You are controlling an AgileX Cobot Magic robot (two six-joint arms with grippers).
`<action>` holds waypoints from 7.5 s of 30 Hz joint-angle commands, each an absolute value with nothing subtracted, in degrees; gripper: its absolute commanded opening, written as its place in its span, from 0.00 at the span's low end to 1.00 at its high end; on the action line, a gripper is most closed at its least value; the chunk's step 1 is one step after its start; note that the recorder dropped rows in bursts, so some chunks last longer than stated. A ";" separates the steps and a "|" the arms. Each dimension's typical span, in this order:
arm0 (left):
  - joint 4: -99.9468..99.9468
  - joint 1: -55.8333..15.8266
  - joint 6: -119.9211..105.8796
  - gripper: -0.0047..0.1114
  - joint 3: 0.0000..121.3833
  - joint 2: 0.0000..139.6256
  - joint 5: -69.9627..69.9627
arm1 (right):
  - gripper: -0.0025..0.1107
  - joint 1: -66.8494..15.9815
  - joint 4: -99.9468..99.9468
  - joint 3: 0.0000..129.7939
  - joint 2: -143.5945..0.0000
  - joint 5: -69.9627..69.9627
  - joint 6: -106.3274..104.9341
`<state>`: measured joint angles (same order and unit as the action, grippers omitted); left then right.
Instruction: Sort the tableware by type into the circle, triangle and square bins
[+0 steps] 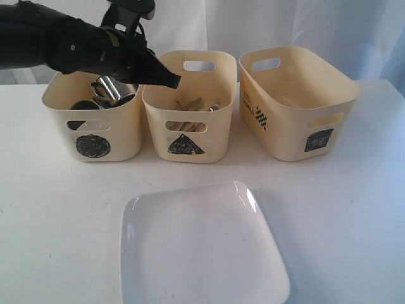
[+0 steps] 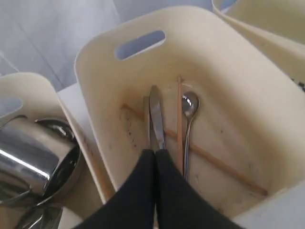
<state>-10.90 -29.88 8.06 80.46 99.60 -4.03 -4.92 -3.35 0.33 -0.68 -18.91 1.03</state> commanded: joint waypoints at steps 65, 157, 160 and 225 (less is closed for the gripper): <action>-9.33 -26.74 13.28 0.04 0.00 23.30 2.89 | 0.02 -7.04 -1.54 0.78 -0.87 1.08 55.91; 6.76 -4.71 13.15 0.04 0.00 1.97 -6.11 | 0.47 -15.35 -45.01 45.91 -105.82 -42.07 -25.95; 6.76 -4.71 13.15 0.04 0.00 1.97 -6.11 | 0.38 -16.47 -45.29 45.91 -105.82 -39.93 -25.95; 6.76 -4.71 13.15 0.04 0.00 1.97 -5.66 | 0.02 -13.41 -39.94 55.96 -69.67 -37.63 -20.95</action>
